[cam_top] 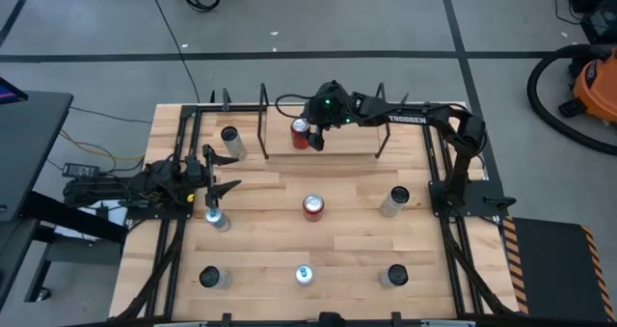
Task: Place canned beverage on shelf
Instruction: Put the right red soda can on the shelf
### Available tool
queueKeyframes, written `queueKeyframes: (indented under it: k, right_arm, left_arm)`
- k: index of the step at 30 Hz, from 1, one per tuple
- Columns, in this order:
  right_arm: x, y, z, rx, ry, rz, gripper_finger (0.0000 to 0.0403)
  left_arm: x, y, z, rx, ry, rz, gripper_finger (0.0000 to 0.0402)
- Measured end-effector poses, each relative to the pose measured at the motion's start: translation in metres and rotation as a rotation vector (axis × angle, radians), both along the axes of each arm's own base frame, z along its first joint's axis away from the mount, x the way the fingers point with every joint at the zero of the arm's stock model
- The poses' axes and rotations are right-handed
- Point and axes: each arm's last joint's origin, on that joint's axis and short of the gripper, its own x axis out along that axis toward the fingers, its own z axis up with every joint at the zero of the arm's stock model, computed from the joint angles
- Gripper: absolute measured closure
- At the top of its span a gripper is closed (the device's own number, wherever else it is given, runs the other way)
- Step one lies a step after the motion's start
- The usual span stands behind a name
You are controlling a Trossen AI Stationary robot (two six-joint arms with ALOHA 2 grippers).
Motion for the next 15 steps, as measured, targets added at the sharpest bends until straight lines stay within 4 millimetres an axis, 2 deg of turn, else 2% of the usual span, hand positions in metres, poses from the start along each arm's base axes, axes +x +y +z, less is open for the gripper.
queueKeyframes:
  k: [7,15]
  right_arm:
    - [0.0019,0.0002,-0.0084,-0.001,0.039,-0.025,0.0051]
    - [0.0039,-0.0009,-0.0070,-0.015,0.015,-0.034,0.0097]
  left_arm:
    - [0.0000,0.0000,0.0000,0.000,0.000,0.000,0.0086]
    - [0.0000,0.0000,-0.0002,-0.001,0.001,0.000,0.0086]
